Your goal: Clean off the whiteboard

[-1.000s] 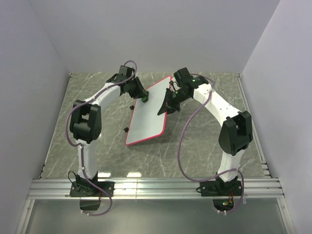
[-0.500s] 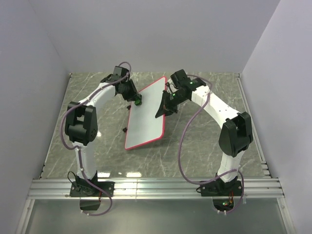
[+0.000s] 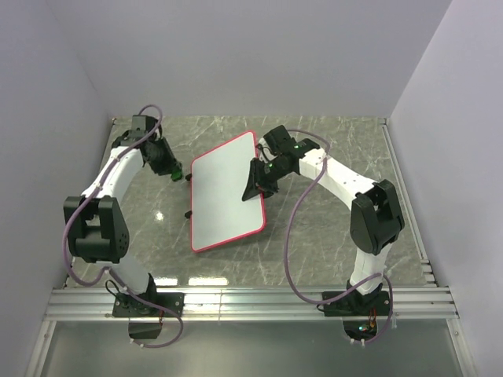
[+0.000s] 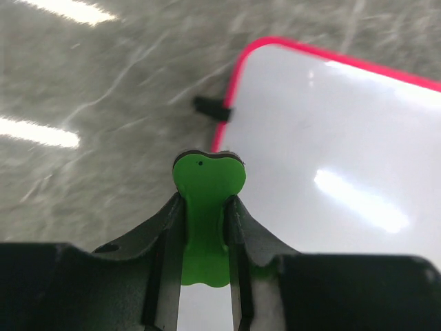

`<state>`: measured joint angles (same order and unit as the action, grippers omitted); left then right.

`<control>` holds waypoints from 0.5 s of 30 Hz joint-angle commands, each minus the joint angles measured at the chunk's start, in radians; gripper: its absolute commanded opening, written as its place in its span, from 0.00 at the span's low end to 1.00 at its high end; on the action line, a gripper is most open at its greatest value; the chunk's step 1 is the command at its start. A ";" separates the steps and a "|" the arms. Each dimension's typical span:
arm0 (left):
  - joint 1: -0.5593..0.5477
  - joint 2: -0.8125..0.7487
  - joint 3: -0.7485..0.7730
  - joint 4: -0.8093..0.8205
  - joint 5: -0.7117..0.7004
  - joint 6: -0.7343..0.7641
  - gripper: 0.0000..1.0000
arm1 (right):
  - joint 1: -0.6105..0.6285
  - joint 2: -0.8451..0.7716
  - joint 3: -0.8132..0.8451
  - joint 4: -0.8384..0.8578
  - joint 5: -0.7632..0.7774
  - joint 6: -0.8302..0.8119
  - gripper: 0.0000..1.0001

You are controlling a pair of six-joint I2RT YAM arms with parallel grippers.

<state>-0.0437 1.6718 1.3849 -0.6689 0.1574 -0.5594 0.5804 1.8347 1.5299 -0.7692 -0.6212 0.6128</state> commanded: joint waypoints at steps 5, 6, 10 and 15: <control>0.125 -0.124 -0.101 -0.070 -0.044 0.093 0.00 | 0.007 0.006 0.151 0.008 0.018 0.054 0.34; 0.137 -0.136 -0.116 -0.063 -0.041 0.093 0.00 | 0.006 0.014 0.206 0.002 0.015 0.061 0.34; 0.173 -0.164 -0.205 -0.029 -0.048 0.096 0.00 | 0.007 0.063 0.335 -0.027 0.003 0.076 0.35; 0.176 -0.172 -0.316 0.023 -0.074 0.098 0.00 | 0.007 0.097 0.381 -0.035 -0.009 0.082 0.36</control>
<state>0.1322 1.5246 1.1084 -0.6910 0.1066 -0.4831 0.5831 1.9236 1.8698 -0.8028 -0.6060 0.6785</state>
